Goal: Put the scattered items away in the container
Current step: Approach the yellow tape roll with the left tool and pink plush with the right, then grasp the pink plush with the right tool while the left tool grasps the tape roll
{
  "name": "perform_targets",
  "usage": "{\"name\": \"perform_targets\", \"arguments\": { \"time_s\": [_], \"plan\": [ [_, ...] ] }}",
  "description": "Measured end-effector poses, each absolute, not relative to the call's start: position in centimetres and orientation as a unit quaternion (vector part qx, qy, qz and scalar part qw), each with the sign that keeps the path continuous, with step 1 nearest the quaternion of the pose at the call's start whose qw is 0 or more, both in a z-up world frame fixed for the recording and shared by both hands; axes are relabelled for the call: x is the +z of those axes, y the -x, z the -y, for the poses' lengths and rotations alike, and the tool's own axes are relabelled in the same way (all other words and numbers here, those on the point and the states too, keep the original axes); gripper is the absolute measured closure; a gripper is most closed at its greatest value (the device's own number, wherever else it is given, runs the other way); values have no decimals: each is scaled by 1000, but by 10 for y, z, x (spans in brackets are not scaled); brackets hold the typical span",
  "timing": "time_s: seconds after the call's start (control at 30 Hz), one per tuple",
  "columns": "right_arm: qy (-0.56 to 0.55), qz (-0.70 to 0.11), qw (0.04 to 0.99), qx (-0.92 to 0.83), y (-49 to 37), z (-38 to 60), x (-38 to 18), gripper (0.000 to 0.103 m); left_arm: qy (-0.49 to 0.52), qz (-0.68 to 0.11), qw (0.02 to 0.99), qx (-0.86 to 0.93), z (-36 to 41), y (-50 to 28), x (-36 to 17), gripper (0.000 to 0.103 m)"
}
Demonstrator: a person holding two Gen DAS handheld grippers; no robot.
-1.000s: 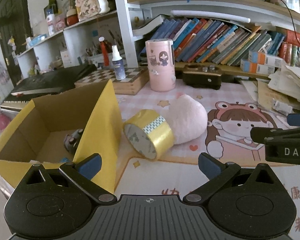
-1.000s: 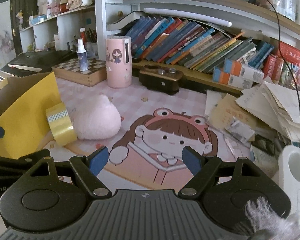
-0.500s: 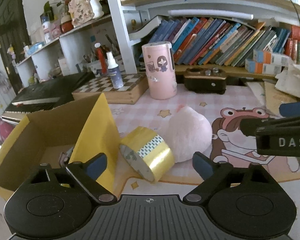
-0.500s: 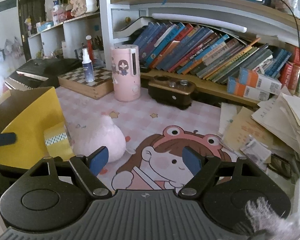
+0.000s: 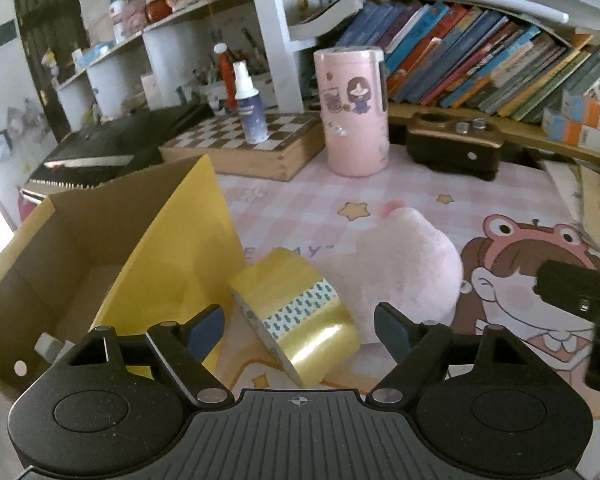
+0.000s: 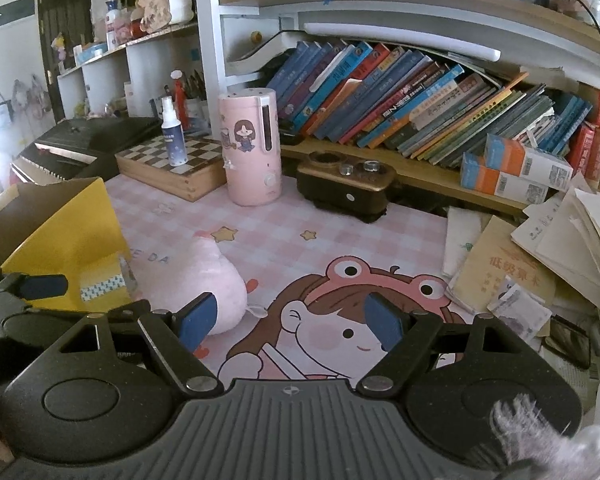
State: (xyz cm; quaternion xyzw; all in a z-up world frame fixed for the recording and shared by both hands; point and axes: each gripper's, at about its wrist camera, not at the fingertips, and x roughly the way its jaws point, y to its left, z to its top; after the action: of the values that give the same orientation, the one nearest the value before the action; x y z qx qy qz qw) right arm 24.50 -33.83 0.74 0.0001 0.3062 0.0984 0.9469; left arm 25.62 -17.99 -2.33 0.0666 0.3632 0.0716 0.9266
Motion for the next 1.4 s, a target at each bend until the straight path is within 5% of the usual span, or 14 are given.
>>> {"name": "perform_targets", "arguments": {
  "time_s": [0.2, 0.33, 0.67, 0.73, 0.83, 1.4],
  "plan": [
    [1, -305, 947, 105, -251, 339, 7, 23, -35, -380, 921, 75, 170, -264, -32, 29],
    [2, -301, 947, 113, -254, 336, 8, 23, -30, -377, 924, 53, 170, -263, -32, 56],
    [-1, -317, 938, 142, -274, 330, 3, 21, -15, -362, 932, 0, 161, -231, -21, 71],
    [-5, -325, 934, 147, -283, 329, -1, 20, -5, -369, 929, -14, 157, -224, -21, 86],
    [-5, -333, 930, 157, -292, 327, -5, 20, 5, -383, 924, -24, 154, -213, -22, 94],
    [-26, -385, 885, 260, -346, 283, -45, 11, 30, -380, 924, -46, 149, -189, -16, 96]
  ]
}}
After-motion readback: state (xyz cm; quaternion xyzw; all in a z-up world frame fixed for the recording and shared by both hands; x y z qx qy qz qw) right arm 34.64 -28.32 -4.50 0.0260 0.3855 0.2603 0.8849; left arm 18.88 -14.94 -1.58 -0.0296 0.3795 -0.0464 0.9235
